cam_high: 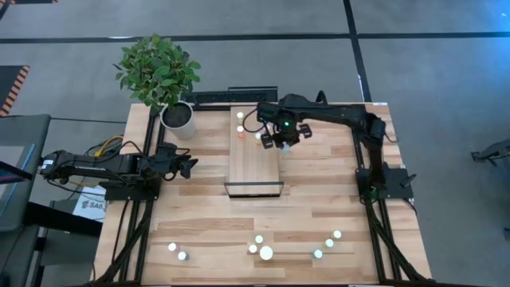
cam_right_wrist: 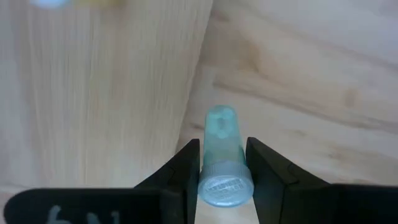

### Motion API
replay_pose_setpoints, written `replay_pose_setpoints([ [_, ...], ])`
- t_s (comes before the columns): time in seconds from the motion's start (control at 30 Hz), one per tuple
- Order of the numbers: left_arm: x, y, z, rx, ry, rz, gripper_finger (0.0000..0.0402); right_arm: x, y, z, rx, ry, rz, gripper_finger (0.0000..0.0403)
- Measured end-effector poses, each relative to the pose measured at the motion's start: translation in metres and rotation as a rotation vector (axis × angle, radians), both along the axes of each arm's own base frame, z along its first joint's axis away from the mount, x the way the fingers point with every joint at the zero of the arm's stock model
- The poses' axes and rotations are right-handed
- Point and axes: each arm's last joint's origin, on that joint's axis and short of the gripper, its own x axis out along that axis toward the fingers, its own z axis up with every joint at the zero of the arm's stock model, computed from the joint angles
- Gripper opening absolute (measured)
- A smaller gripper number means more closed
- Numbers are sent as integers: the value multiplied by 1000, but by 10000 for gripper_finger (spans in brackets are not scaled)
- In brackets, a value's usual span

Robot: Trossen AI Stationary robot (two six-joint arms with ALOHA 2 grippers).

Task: Pick and place medicine bottles onto shelf by color
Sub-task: Put the green pill bottle on the shelf

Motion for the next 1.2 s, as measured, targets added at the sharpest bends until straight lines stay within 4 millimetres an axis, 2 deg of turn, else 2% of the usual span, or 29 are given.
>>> replay_pose_setpoints([
  [0.37,0,0,0,0,0,0,212,27,-21,-3,19,-28,-210,128],
  [0.5,0,0,0,0,0,0,212,26,-27,-5,83,-27,-337,128],
  [0.73,0,0,0,0,0,0,212,27,-39,-4,97,-66,-565,128],
  [0.87,0,0,0,0,0,0,212,31,-38,-4,104,-81,-670,128],
  [1.1,0,0,0,0,0,0,212,35,-35,-5,103,-93,-731,128],
  [1.2,0,0,0,0,0,0,212,39,-35,-15,105,-66,-756,128],
])
